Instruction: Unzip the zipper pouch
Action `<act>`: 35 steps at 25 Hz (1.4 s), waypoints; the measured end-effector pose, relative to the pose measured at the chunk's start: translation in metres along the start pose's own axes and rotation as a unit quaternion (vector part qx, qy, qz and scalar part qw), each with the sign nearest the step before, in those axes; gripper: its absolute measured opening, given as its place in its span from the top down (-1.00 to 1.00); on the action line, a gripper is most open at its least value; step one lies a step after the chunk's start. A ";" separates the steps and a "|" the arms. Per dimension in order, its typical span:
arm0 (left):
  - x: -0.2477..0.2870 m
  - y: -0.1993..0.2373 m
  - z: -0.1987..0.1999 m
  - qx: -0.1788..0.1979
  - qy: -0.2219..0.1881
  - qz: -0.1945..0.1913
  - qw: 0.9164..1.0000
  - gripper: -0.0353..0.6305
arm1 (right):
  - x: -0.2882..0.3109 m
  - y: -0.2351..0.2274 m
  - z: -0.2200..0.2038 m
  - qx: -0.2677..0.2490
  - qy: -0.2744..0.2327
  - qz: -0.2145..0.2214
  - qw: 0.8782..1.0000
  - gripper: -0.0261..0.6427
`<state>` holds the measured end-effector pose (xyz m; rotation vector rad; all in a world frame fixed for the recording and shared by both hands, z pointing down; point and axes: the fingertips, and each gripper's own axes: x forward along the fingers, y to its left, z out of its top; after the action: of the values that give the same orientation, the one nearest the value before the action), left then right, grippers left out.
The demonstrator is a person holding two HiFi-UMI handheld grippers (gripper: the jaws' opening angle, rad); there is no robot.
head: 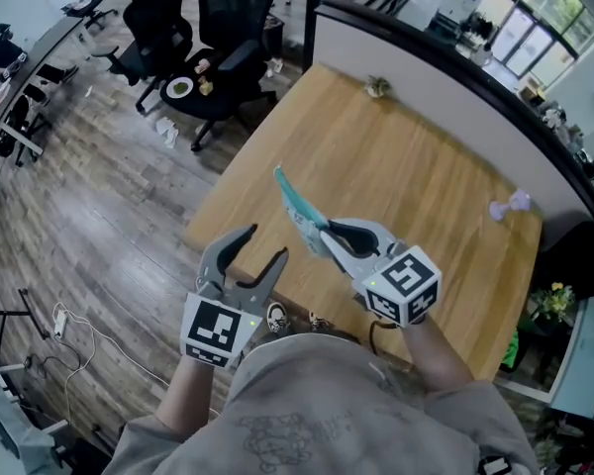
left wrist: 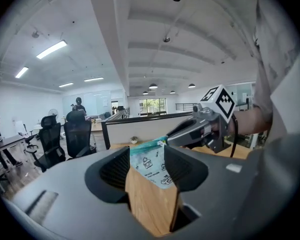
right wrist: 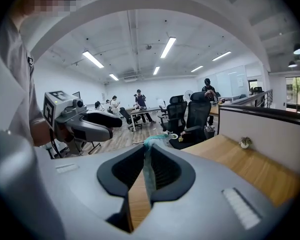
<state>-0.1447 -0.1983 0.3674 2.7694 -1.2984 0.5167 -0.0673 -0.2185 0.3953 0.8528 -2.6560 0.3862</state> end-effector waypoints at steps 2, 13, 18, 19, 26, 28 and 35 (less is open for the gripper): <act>0.003 -0.009 0.012 0.012 -0.014 -0.009 1.000 0.35 | -0.001 0.004 0.004 0.001 -0.007 0.007 1.000 0.75; 0.014 -0.043 0.019 0.042 -0.006 -0.057 0.997 0.36 | -0.010 0.023 0.012 0.013 -0.021 0.027 0.999 0.75; 0.016 -0.046 0.010 0.038 0.004 -0.061 0.997 0.50 | -0.011 0.034 0.010 0.044 -0.032 0.056 0.997 0.75; 0.015 -0.046 0.008 0.038 0.006 -0.061 0.997 0.55 | -0.011 0.036 0.008 0.045 -0.032 0.060 0.997 0.75; 0.013 -0.047 0.000 0.025 0.012 -0.050 0.998 0.87 | -0.013 0.043 -0.001 0.038 -0.020 0.065 0.997 0.75; 0.011 -0.047 -0.001 0.014 0.014 -0.051 0.999 0.88 | -0.013 0.045 -0.001 0.027 -0.017 0.066 0.997 0.76; 0.011 -0.026 -0.005 -0.025 0.027 -0.034 0.999 0.88 | -0.017 0.048 0.002 0.011 -0.014 0.078 0.997 0.88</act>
<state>-0.1204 -0.1883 0.3784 2.7287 -1.1837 0.5436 -0.0836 -0.1726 0.3795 0.6646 -2.7585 0.4437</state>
